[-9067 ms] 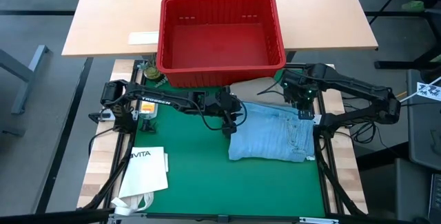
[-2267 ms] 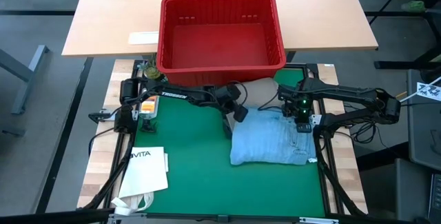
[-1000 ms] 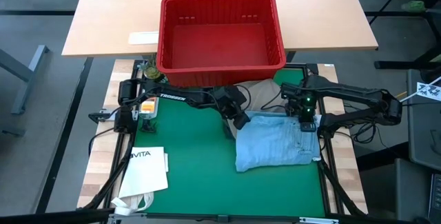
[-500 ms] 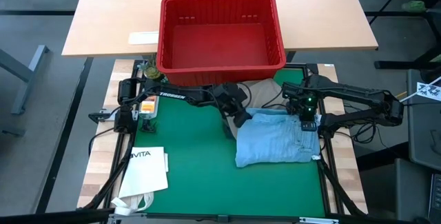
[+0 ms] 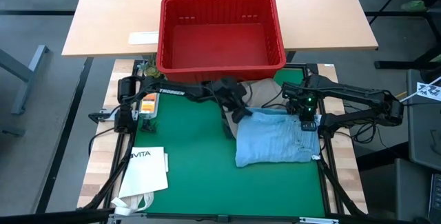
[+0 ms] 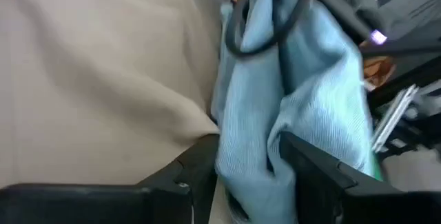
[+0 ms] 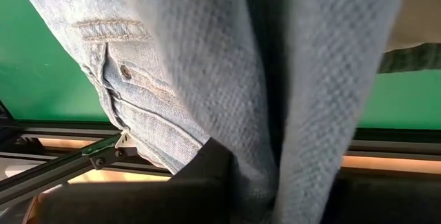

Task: Fold Laundry from Bin
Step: Stack the light blue pants on top of the gray shorts

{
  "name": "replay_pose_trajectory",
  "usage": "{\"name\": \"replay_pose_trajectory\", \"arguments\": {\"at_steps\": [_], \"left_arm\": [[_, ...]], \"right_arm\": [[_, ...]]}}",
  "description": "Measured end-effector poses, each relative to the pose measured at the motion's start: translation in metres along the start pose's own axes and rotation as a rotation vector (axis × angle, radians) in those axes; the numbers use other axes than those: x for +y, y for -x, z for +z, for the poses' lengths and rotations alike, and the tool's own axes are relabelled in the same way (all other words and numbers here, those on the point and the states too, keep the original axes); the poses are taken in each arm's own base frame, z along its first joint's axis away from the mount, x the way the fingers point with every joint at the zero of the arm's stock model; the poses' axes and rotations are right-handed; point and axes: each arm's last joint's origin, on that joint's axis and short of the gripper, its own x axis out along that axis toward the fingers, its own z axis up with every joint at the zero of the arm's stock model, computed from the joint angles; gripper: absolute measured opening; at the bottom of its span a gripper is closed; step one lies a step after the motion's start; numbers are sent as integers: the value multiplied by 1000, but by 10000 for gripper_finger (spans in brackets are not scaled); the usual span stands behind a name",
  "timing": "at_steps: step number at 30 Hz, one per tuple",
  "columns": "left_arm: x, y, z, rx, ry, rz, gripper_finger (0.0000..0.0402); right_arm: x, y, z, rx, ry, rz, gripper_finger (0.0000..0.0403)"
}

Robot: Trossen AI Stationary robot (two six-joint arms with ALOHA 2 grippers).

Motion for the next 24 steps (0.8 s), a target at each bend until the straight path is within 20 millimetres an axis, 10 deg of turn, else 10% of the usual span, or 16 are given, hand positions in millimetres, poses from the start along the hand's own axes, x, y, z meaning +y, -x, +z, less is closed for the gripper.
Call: {"name": "replay_pose_trajectory", "arguments": {"at_steps": [14,24], "left_arm": [[-7,2,-2,100,69,-209,140],[-9,1,-1,91,58,-222,10]], "right_arm": [[0,0,-1,5,-6,3,51],[1,1,-1,8,-9,4,49]]}}
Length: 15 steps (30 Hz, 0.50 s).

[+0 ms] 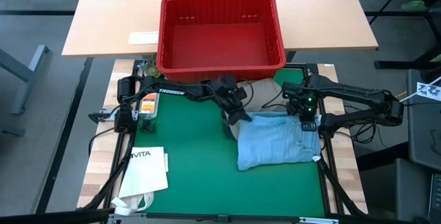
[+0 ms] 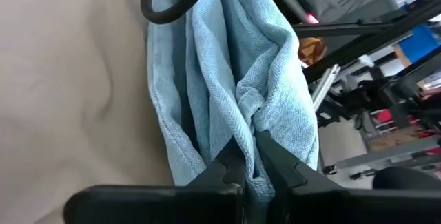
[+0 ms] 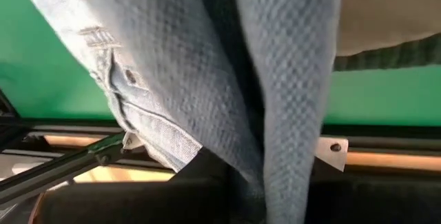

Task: Fold Laundry from Bin
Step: Stack the light blue pants on top of the gray shorts

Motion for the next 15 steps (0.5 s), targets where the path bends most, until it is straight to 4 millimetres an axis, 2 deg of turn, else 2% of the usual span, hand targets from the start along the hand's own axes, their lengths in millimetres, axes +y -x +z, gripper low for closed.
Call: {"name": "replay_pose_trajectory", "arguments": {"at_steps": [4,15], "left_arm": [[-6,3,4,-17,-7,-41,7],[-44,44,27,-129,-80,-82,3]], "right_arm": [[4,16,-2,-8,8,-4,49],[16,79,0,-248,75,-134,48]]}}
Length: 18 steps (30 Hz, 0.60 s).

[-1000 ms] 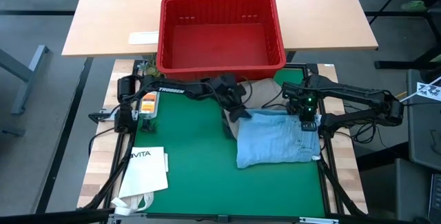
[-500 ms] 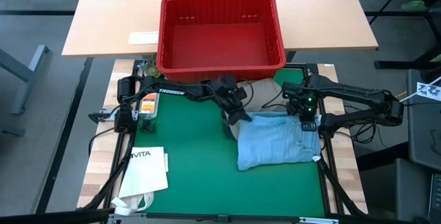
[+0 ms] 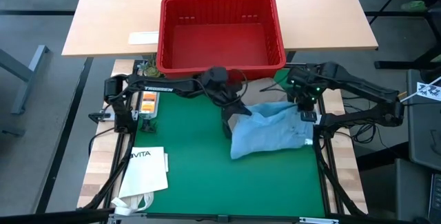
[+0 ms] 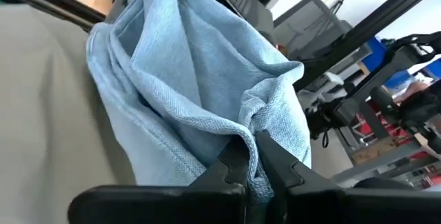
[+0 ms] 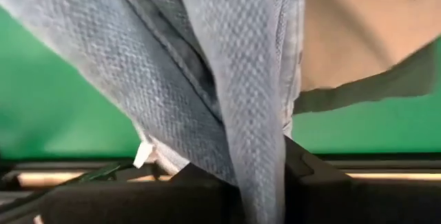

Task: Fold Laundry from Bin
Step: Stack the light blue pants on top of the gray shorts

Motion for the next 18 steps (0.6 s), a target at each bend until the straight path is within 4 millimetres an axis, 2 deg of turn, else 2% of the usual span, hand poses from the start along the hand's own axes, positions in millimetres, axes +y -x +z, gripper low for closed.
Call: {"name": "replay_pose_trajectory", "arguments": {"at_steps": [10,18], "left_arm": [[-18,19,13,-53,-23,-14,2],[-18,21,15,-64,-7,-14,5]], "right_arm": [[4,37,5,-140,24,-74,47],[4,50,5,-173,20,-141,47]]}}
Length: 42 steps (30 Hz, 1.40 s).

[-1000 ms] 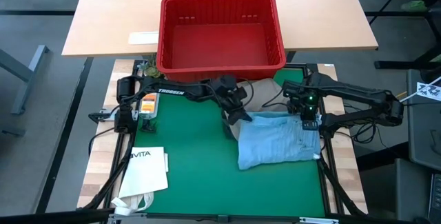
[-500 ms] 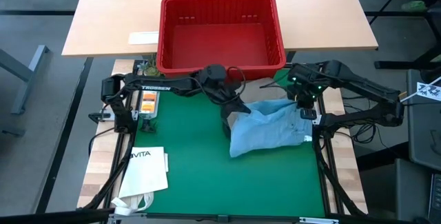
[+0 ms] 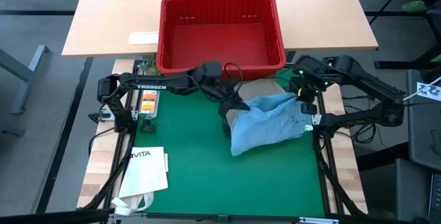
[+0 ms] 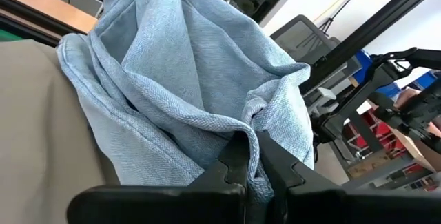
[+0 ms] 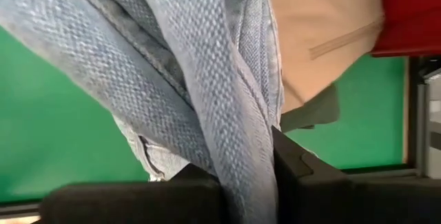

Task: Fold Laundry from Bin
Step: Stack the light blue pants on top of the gray shorts

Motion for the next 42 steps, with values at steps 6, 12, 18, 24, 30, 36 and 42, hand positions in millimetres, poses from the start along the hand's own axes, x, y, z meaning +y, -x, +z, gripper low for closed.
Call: {"name": "replay_pose_trajectory", "arguments": {"at_steps": [6,12,18,24,30,36,42], "left_arm": [[4,3,3,-10,5,11,4],[11,8,7,-27,14,34,4],[28,15,5,-17,19,209,5],[47,25,-6,39,-26,557,5],[59,34,-11,69,-99,848,5],[60,33,-13,95,-178,904,5],[61,34,-12,104,-205,918,6]], "right_arm": [[0,12,1,-37,8,-40,47],[-3,20,1,-27,6,-171,47],[-10,1,10,56,8,-208,47],[-23,-36,26,192,72,-318,53],[-35,-64,46,251,133,-385,51],[-43,-85,55,368,159,-411,55],[-46,-96,60,414,169,-411,57]]}}
